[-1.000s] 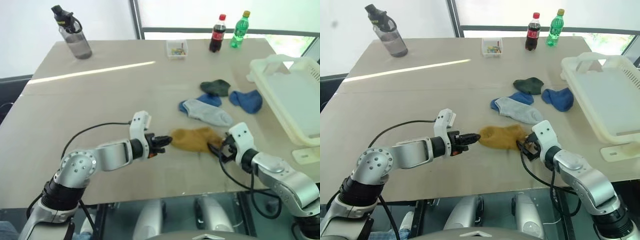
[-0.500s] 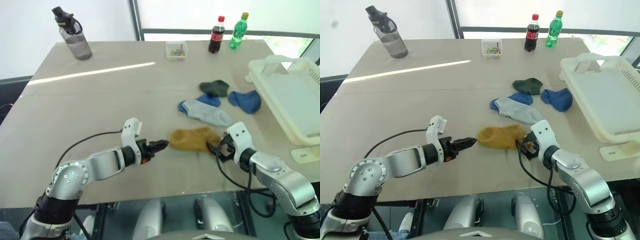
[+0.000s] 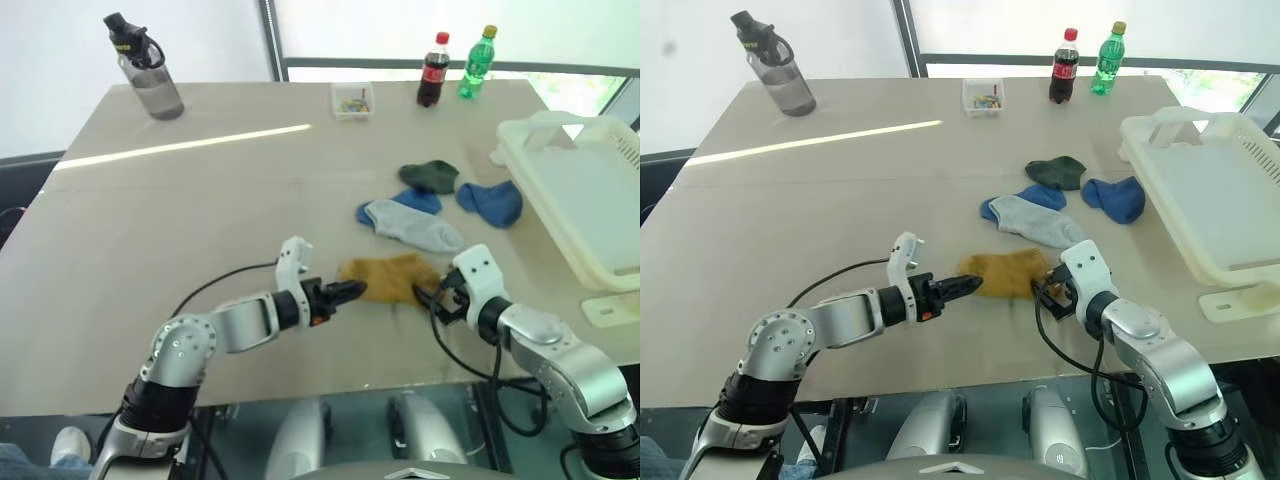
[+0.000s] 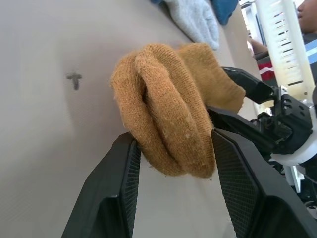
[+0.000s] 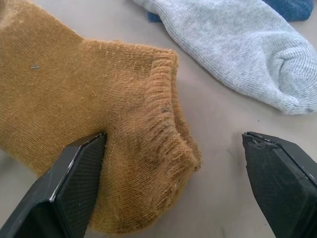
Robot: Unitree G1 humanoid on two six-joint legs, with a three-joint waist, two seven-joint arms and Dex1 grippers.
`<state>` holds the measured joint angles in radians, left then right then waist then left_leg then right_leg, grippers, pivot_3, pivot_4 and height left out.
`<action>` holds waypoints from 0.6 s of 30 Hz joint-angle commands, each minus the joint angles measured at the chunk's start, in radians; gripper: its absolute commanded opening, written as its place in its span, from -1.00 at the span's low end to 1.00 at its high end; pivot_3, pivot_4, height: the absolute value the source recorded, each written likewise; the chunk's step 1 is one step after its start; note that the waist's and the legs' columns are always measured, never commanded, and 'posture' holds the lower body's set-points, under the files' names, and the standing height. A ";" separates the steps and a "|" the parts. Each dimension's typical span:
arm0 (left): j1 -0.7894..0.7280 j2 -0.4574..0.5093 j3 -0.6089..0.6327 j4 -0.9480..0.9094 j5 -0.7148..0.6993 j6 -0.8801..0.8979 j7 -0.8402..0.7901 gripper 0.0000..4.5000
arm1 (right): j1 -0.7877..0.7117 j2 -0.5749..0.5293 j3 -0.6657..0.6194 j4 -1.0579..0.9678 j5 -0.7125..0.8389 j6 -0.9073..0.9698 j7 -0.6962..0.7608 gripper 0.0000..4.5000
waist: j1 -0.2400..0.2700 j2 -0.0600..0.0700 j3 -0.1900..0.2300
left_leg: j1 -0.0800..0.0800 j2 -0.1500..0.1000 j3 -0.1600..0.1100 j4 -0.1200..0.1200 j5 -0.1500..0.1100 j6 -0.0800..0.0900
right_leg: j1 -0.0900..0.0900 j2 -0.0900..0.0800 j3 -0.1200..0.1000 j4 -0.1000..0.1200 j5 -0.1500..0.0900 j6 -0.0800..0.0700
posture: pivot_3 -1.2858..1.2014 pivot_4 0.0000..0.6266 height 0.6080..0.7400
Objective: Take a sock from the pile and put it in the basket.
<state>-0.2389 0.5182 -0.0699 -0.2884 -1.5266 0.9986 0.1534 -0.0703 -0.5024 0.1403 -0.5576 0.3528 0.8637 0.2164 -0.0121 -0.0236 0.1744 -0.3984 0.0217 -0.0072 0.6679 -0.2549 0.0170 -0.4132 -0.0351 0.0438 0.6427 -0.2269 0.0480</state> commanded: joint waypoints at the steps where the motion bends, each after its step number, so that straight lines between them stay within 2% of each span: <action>1: -0.013 -0.025 0.043 0.016 -0.007 -0.003 -0.031 0.04 | 0.013 0.007 0.008 -0.001 -0.018 0.031 0.007 1.00 | 0.000 0.000 0.000 | 0.000 0.000 0.000 0.000 0.000 0.000 | 0.000 0.000 0.000 0.000 0.000 0.000 | 0.03 -0.52 1.00; 11: -0.044 -0.065 0.051 0.051 0.052 0.029 -0.093 0.04 | -0.035 0.013 -0.028 -0.048 -0.024 0.024 0.035 1.00 | -0.001 0.000 0.000 | 0.000 0.000 0.000 0.000 0.000 0.000 | 0.000 0.000 0.000 0.000 0.000 0.000 | 0.03 -0.52 1.00; 18: -0.038 -0.068 0.059 0.012 0.074 0.033 -0.184 0.04 | -0.088 0.008 -0.003 -0.055 -0.086 -0.086 0.058 1.00 | -0.001 0.000 0.000 | -0.001 0.000 0.000 0.000 0.000 0.000 | -0.001 0.000 0.000 0.000 0.000 0.000 | 0.03 -0.52 1.00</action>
<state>-0.2715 0.4541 -0.0347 -0.2276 -1.4547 1.0358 0.0074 -0.1558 -0.5023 0.1395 -0.5722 0.2759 0.8119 0.2612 -0.0130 -0.0233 0.1748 -0.3993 0.0214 -0.0076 0.6677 -0.2549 0.0170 -0.4140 -0.0350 0.0435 0.6426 -0.2269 0.0480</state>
